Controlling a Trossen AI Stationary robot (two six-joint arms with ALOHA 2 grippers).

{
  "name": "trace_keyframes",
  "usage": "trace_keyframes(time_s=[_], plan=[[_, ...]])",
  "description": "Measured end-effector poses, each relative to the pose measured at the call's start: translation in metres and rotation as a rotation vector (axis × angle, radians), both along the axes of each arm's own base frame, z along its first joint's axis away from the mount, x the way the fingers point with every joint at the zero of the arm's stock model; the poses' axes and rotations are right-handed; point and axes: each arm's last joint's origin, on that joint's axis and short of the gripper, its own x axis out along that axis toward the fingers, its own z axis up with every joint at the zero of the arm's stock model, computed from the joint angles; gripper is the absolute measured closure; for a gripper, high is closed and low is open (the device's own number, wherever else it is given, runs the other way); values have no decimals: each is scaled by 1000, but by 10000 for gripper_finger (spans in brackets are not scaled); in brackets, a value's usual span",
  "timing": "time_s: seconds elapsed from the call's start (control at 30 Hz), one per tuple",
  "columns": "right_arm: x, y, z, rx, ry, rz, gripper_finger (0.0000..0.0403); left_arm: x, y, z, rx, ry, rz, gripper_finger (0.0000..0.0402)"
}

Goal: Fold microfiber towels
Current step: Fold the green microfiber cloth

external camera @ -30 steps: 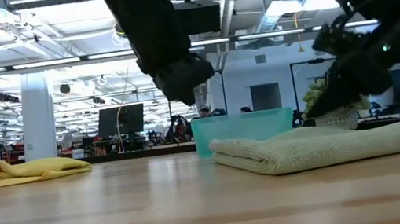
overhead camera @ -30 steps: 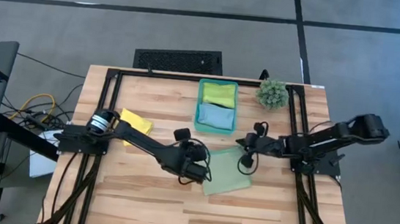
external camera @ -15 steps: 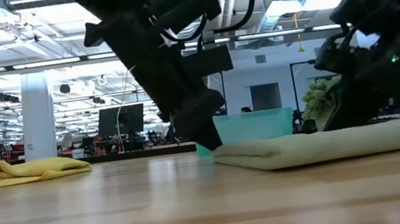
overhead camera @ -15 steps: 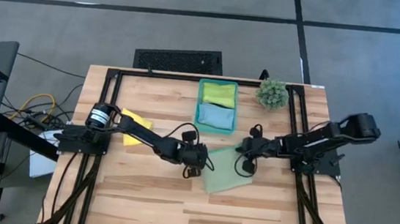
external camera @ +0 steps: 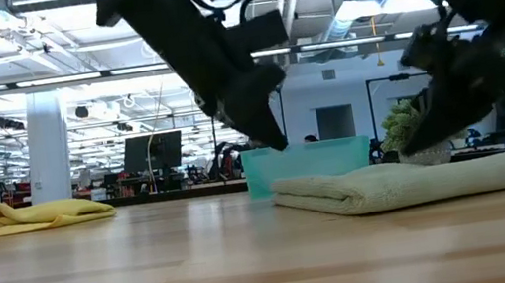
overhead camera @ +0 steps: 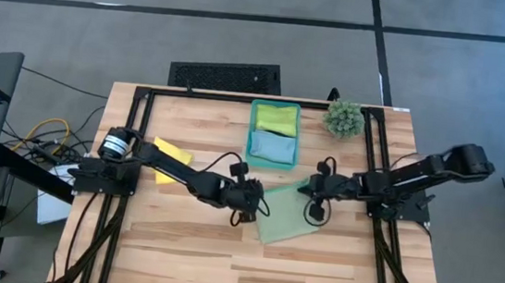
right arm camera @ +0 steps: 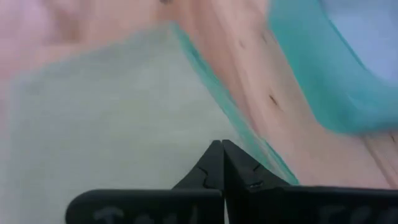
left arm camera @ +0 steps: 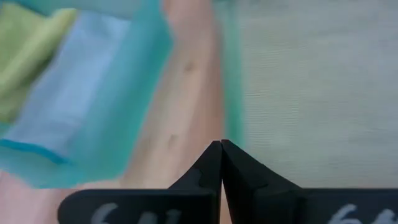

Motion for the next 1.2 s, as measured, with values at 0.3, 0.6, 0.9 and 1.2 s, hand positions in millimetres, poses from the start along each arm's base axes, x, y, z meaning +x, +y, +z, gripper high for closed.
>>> trace_keyframes(time_s=[0.3, 0.6, 0.9, 1.2], plan=[[-1, 38, 13, 18, -128, 300, 346, 20, -5, -21, -63, -79, -117, 401], [3, 83, 4, -145, -178, 610, 224, 28, 11, -45, -179, -51, -142, 401], [29, 108, -14, -397, -100, 601, 195, 33, 10, -33, -177, -81, -156, 401], [42, 116, -29, -428, -36, 642, 235, 36, 7, -27, -173, -83, -148, 401]])
